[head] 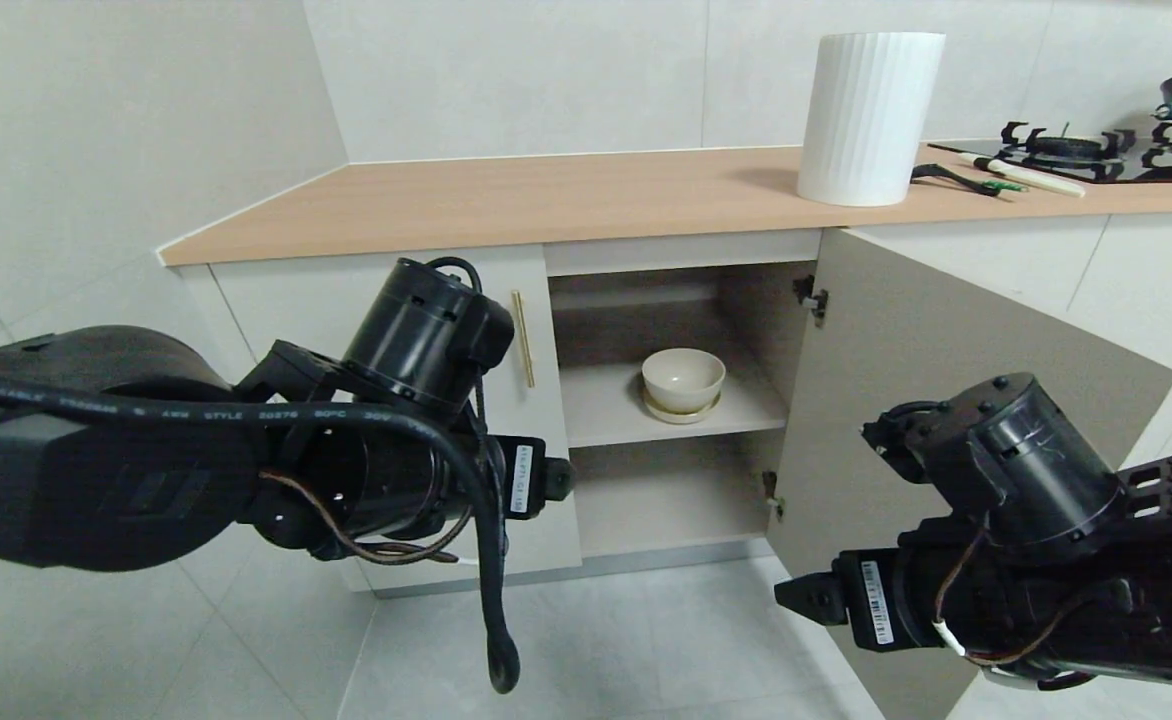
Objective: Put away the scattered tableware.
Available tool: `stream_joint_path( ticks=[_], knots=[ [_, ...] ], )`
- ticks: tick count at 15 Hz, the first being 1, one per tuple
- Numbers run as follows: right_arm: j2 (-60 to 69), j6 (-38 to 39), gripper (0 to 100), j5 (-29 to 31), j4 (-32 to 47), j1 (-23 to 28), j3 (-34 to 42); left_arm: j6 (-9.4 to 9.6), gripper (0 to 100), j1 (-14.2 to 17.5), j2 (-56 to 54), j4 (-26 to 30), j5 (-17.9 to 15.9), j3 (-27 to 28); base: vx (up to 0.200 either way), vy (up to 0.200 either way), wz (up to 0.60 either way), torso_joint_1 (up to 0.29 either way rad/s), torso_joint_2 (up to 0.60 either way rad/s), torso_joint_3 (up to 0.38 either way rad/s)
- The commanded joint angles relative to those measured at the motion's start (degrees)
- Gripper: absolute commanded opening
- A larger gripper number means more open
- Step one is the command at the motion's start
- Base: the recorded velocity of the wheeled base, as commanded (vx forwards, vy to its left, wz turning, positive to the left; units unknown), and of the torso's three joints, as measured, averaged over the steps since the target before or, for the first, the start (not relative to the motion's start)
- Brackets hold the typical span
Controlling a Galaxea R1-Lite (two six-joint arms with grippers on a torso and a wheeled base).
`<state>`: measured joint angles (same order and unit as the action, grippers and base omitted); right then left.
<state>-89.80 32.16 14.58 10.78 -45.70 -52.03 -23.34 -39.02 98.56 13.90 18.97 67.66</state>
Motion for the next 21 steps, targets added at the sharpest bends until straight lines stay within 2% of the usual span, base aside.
stream_joint_path(
  ticks=[1, 6, 9, 14, 19, 21],
  knots=[
    [0.67, -0.61, 100, 0.36, 0.03, 0.0, 0.53, -0.03, 100, 0.0, -0.12, -0.01, 0.1, 0.02, 0.0, 0.0, 0.0, 0.0, 0.0, 0.0],
    [11.49, -6.06, 100, 1.42, 0.91, 0.0, 1.67, -0.03, 100, 2.64, -3.64, 0.08, 0.02, 0.02, 0.0, 0.0, 0.0, 0.0, 0.0, 0.0],
    [17.2, -5.62, 100, 1.42, 3.2, 0.26, 4.22, -0.21, 100, 2.9, -6.45, 0.17, 0.81, -2.36, 0.0, 0.0, 0.0, 0.0, 0.0, 0.0],
    [25.2, -4.3, 100, 0.98, 3.37, 10.19, 9.84, -0.3, 100, 3.16, -9.97, 0.08, 0.81, -6.4, 0.0, -0.16, 0.0, 0.003, 0.0, 0.004],
    [31.35, -4.03, 100, 0.98, 7.68, 12.66, 11.16, -0.3, 100, 3.16, -10.06, 0.08, 0.81, -6.66, 0.0, -0.2, 0.0, 0.004, 0.0, 0.003],
    [32.93, -3.95, 100, 0.27, 8.38, 16.35, 11.16, -0.47, 100, 3.16, -10.06, 0.08, 0.81, -6.66, 0.0, 0.0, 0.0, 0.0, 0.0, 0.0]
  ],
)
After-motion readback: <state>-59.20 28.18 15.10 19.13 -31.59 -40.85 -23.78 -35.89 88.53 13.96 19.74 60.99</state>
